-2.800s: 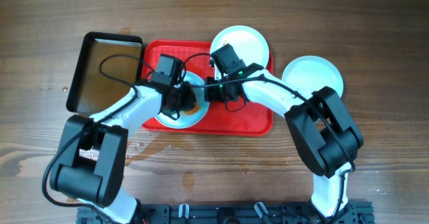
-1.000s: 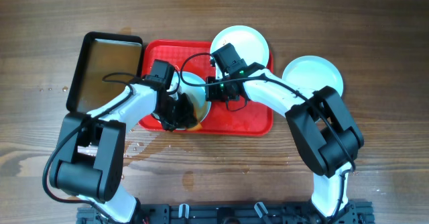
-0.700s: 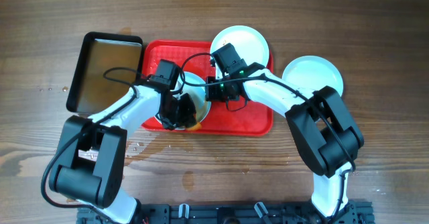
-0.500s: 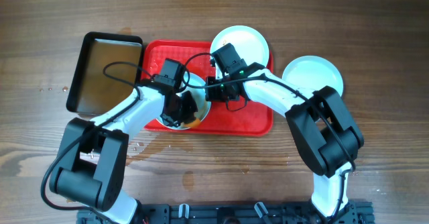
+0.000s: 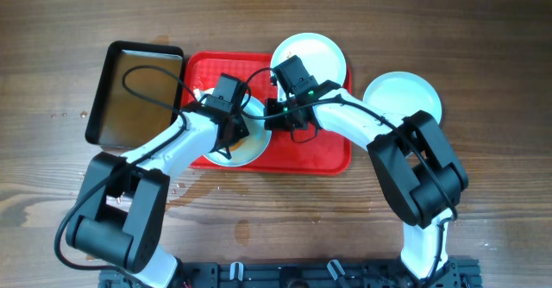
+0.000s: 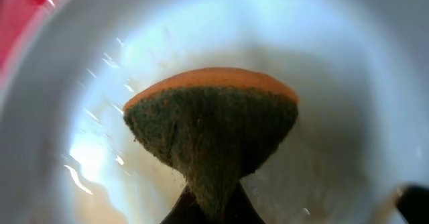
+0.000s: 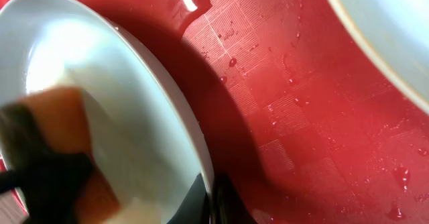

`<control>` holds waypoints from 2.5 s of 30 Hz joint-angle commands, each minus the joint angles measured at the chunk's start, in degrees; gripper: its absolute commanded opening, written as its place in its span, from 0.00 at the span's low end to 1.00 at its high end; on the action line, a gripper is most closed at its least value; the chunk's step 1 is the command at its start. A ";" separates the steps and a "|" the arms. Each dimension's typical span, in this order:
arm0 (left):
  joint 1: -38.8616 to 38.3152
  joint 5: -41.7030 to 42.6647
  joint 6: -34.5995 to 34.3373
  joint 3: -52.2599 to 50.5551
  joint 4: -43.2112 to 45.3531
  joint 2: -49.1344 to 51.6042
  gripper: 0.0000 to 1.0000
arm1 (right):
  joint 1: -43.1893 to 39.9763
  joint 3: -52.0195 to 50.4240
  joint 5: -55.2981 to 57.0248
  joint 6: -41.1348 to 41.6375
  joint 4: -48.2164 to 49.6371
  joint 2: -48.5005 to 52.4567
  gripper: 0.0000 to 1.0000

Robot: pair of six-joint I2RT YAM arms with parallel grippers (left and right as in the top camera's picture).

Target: Clean dirty plates on tray and stack at the side

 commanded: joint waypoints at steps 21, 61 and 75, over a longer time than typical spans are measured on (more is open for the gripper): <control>17.62 8.57 8.76 20.79 -23.74 -5.22 0.04 | -0.24 0.35 1.01 0.37 2.80 1.84 0.21; 19.15 9.22 8.72 20.65 -20.55 -5.14 0.04 | 7.96 0.52 65.24 -21.70 -5.55 -26.86 0.04; 19.15 9.22 8.72 20.65 -20.57 -5.14 0.04 | 22.25 0.52 87.43 -44.83 13.86 -26.84 0.04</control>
